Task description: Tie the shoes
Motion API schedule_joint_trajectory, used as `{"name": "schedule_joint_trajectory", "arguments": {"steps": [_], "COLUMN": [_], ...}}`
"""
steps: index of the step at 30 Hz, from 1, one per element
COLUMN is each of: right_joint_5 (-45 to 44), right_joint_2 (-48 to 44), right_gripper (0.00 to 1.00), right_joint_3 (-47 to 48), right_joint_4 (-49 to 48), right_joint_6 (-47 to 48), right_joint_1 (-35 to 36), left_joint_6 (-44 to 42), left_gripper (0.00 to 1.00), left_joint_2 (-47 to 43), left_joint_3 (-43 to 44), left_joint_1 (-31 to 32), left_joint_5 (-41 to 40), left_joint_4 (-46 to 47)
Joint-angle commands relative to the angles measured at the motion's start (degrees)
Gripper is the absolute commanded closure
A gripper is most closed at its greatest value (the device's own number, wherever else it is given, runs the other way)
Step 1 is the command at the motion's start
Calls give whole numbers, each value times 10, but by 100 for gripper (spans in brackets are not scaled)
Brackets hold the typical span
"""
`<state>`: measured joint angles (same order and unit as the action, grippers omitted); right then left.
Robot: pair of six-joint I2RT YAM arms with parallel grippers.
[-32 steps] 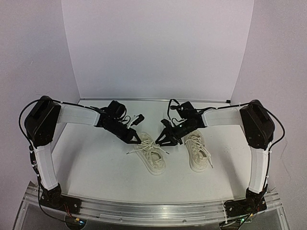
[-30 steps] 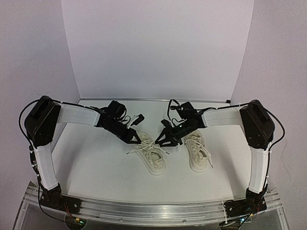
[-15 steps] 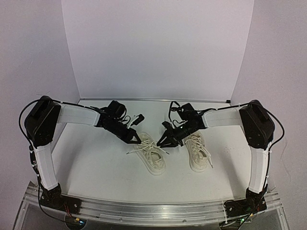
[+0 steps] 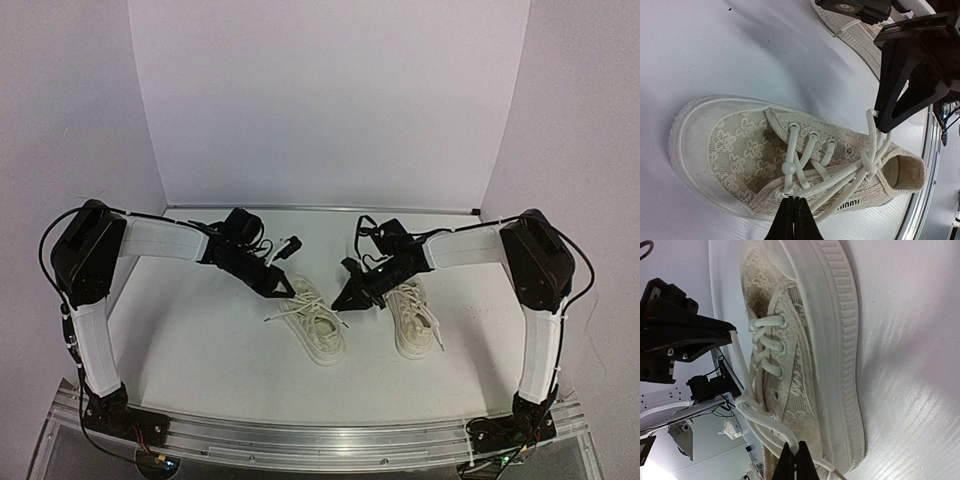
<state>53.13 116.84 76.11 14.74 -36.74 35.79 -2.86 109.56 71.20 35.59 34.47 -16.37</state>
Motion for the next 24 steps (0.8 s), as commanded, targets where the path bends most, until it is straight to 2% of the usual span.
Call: {"name": "schedule_joint_trajectory", "arguments": {"steps": [1, 24], "right_joint_5": [-37, -151], "right_joint_2": [-45, -85], "right_gripper": [100, 100], "right_joint_3": [-17, -61], "right_joint_4": [25, 146], "right_joint_6": [23, 120], "right_joint_1": [2, 2], "left_joint_6": [-19, -41], "left_gripper": [100, 100], "left_joint_2": [-33, -50], "left_joint_3": [16, -14], "left_joint_1": [-7, -17], "left_joint_5": [-23, -96], "left_joint_4": [-12, -27]}}
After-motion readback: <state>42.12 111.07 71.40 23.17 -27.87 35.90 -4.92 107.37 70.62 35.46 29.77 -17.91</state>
